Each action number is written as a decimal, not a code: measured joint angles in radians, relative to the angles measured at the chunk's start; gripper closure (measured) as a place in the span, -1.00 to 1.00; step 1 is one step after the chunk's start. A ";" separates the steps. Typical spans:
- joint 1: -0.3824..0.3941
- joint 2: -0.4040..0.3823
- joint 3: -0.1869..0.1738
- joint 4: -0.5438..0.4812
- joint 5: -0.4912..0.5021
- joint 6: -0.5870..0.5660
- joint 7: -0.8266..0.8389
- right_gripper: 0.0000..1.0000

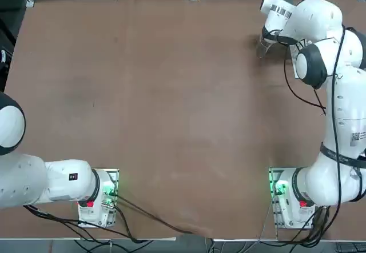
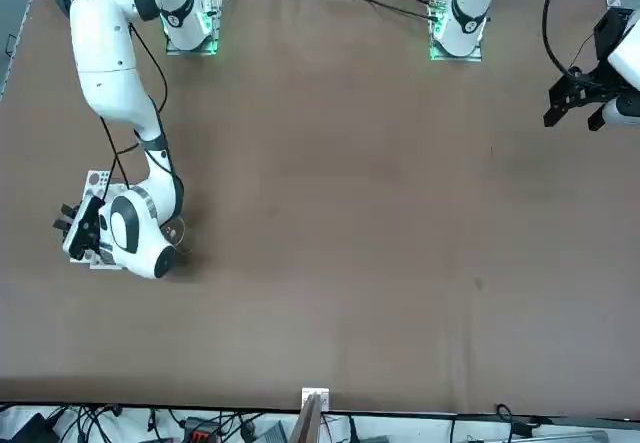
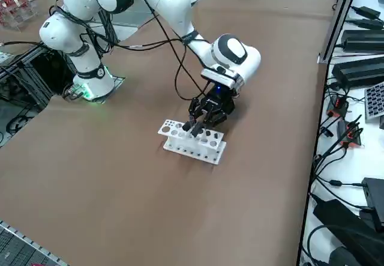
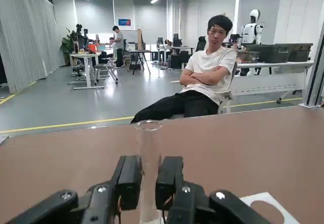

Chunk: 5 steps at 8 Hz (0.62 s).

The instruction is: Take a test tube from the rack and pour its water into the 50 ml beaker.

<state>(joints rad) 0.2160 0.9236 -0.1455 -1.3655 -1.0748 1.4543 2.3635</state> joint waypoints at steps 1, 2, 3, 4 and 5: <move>0.000 0.000 0.000 0.000 0.000 0.000 0.000 0.55; 0.000 0.001 0.000 0.000 0.000 0.000 0.000 0.55; 0.001 0.003 0.000 0.000 0.001 0.000 0.000 0.52; 0.001 0.005 0.001 -0.001 0.001 -0.002 0.000 0.47; 0.001 0.008 0.001 -0.001 0.001 -0.003 0.000 0.27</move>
<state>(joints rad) 0.2172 0.9320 -0.1445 -1.3661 -1.0737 1.4515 2.3633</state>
